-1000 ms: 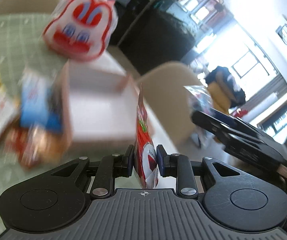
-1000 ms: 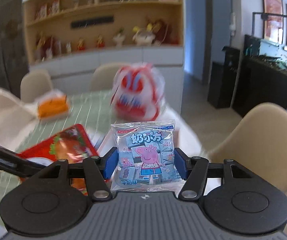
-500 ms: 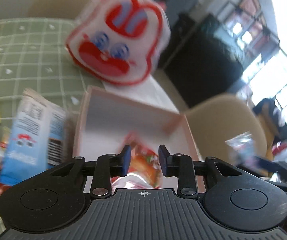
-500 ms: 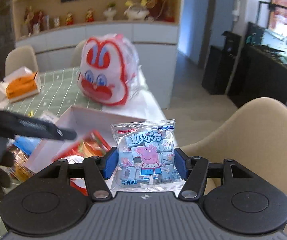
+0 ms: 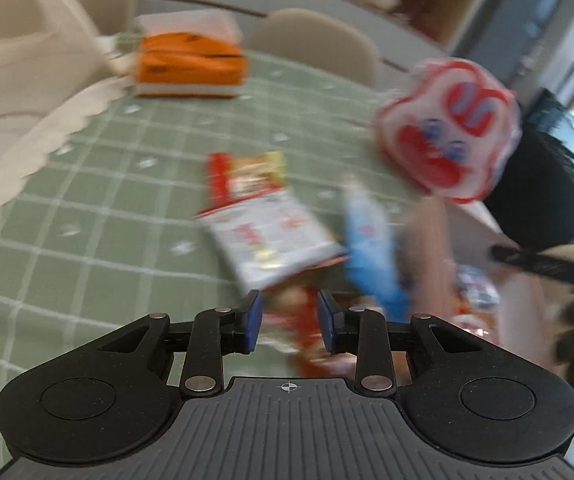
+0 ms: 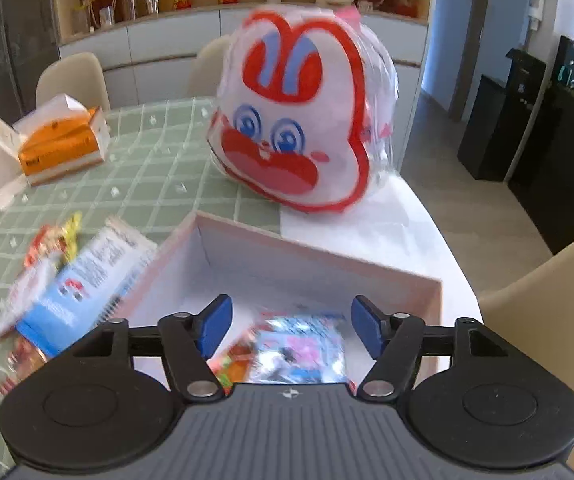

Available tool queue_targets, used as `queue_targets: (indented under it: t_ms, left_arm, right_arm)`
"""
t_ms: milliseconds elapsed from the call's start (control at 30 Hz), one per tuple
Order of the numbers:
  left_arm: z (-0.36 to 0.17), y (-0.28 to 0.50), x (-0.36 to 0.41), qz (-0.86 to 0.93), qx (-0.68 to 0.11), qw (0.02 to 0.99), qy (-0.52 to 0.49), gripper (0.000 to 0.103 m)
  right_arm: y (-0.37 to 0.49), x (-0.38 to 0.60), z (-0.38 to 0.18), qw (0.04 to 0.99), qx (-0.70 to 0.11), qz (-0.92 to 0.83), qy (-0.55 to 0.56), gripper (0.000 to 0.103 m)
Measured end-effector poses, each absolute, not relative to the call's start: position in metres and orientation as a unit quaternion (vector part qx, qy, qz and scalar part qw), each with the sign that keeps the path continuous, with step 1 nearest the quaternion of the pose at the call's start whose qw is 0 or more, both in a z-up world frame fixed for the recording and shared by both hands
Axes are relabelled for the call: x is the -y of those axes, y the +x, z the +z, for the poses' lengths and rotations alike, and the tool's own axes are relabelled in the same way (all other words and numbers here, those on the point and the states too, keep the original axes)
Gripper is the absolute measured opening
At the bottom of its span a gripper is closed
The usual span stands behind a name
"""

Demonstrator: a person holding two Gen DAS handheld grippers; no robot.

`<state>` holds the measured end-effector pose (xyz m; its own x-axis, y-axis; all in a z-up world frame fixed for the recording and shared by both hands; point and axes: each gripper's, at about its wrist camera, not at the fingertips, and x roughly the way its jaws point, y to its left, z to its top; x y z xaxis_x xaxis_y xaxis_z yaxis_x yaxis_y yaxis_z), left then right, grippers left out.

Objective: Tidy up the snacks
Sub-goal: 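Carry both bags over the pink box and open both tools to drop them, then grasp the yellow-red peanut snack bag with the right tool while the left tool approaches the white bag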

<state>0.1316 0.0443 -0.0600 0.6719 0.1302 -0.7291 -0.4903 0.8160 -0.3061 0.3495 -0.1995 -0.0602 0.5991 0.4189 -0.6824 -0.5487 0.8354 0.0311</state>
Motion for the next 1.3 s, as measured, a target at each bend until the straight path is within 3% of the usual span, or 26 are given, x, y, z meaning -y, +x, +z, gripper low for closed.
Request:
queue_targets:
  t_ms: [100,567,767,1000,1133,1300]
  left_arm:
    - [-0.067,0.127,-0.06,0.184,-0.367,0.872,-0.266,0.034]
    - [-0.077,0.108,-0.115,0.187,-0.418,0.845,-0.276,0.034]
    - [-0.078,0.084,-0.147,0.148,-0.428,0.84,-0.297,0.034]
    - [-0.076,0.07,-0.173,0.119,-0.433,0.848,-0.283,0.034]
    - [-0.081,0.069,-0.185,0.096,-0.435,0.847,-0.29,0.034]
    - [-0.085,0.064,-0.189,0.06,-0.435,0.847,-0.299,0.034]
  right_arm:
    - [0.331,0.195,-0.045,0.882,-0.341,0.317,-0.069,0.075]
    - [0.256,0.038,-0.041,0.82,-0.317,0.446,-0.167,0.076]
    - [0.317,-0.05,-0.075,0.798,-0.44,0.398,-0.102,0.078]
    - [0.333,-0.093,-0.103,0.814,-0.449,0.341,-0.139,0.079]
    - [0.317,-0.075,-0.099,0.814,-0.46,0.331,-0.124,0.057]
    - [0.277,-0.036,-0.094,0.803,-0.485,0.338,-0.08,0.049]
